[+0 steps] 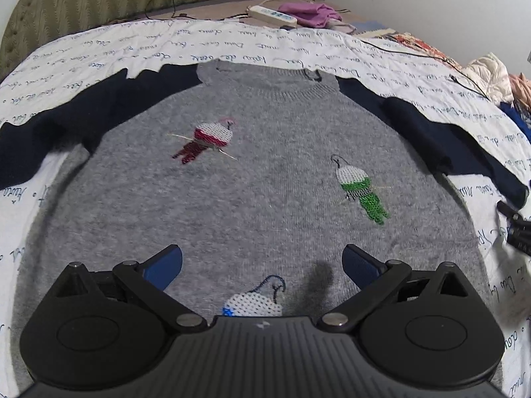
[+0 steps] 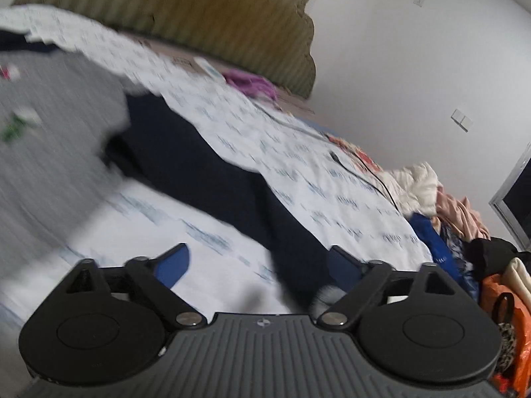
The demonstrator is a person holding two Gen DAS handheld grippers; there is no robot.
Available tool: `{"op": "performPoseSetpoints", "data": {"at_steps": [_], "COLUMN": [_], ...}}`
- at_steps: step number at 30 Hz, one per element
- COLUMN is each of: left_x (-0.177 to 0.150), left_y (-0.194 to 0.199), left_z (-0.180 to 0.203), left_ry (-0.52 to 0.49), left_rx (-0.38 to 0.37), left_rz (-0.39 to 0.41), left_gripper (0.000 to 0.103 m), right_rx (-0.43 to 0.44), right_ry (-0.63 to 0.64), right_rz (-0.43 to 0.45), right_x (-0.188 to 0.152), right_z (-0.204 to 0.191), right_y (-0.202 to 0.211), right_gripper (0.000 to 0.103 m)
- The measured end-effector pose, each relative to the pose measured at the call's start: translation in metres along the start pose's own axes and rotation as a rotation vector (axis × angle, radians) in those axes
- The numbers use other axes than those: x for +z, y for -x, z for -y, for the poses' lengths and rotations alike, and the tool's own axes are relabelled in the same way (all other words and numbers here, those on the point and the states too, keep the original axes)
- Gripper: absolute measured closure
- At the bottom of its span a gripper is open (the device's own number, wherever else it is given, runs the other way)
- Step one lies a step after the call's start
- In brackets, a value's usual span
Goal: Fold small clothes
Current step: 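Grasp the grey cuff of a navy sleeve with the right tool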
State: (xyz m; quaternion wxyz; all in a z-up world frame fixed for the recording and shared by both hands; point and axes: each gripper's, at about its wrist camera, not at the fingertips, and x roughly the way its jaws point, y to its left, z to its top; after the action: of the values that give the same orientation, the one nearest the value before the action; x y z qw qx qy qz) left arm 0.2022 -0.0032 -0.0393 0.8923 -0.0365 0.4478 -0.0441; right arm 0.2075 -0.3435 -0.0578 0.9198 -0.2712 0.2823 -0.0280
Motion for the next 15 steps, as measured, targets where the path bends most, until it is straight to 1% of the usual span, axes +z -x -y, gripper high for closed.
{"op": "performPoseSetpoints", "data": {"at_steps": [1, 3, 6, 9, 11, 12, 13, 14, 15], "left_x": [0.0, -0.002, -0.004, -0.006, -0.006, -0.006, -0.005, -0.005, -0.004], "left_y": [-0.001, -0.003, -0.004, -0.004, -0.005, -0.005, -0.004, -0.004, -0.004], "left_z": [0.002, 0.003, 0.005, 0.006, 0.006, 0.006, 0.006, 0.006, 0.006], "left_ry": [-0.005, -0.01, -0.016, -0.023, -0.023, -0.023, -0.022, -0.02, -0.018], "left_rx": [0.003, 0.007, 0.013, 0.021, 0.024, 0.024, 0.024, 0.023, 0.019], "left_rz": [-0.003, -0.008, -0.014, -0.018, -0.02, -0.021, -0.02, -0.019, -0.018], "left_gripper": [0.0, 0.0, 0.0, 0.0, 0.0, 0.0, 0.0, 0.0, 0.0], "right_rx": [0.013, 0.027, -0.008, 0.025, 0.031, 0.045, 0.057, 0.066, 0.068], "right_ry": [-0.008, -0.006, 0.049, 0.083, 0.091, 0.089, 0.084, 0.084, 0.09], "right_rz": [-0.021, -0.033, -0.055, -0.045, -0.046, -0.046, -0.054, -0.069, -0.071], "right_x": [-0.003, -0.009, -0.019, -0.023, -0.023, -0.022, -0.023, -0.022, -0.022], "right_z": [0.007, 0.016, 0.025, 0.031, 0.035, 0.039, 0.042, 0.043, 0.044], "right_y": [-0.007, -0.018, -0.035, -0.043, -0.043, -0.044, -0.045, -0.044, -0.043], "right_gripper": [0.039, 0.039, 0.039, 0.039, 0.039, 0.044, 0.06, 0.064, 0.065]}}
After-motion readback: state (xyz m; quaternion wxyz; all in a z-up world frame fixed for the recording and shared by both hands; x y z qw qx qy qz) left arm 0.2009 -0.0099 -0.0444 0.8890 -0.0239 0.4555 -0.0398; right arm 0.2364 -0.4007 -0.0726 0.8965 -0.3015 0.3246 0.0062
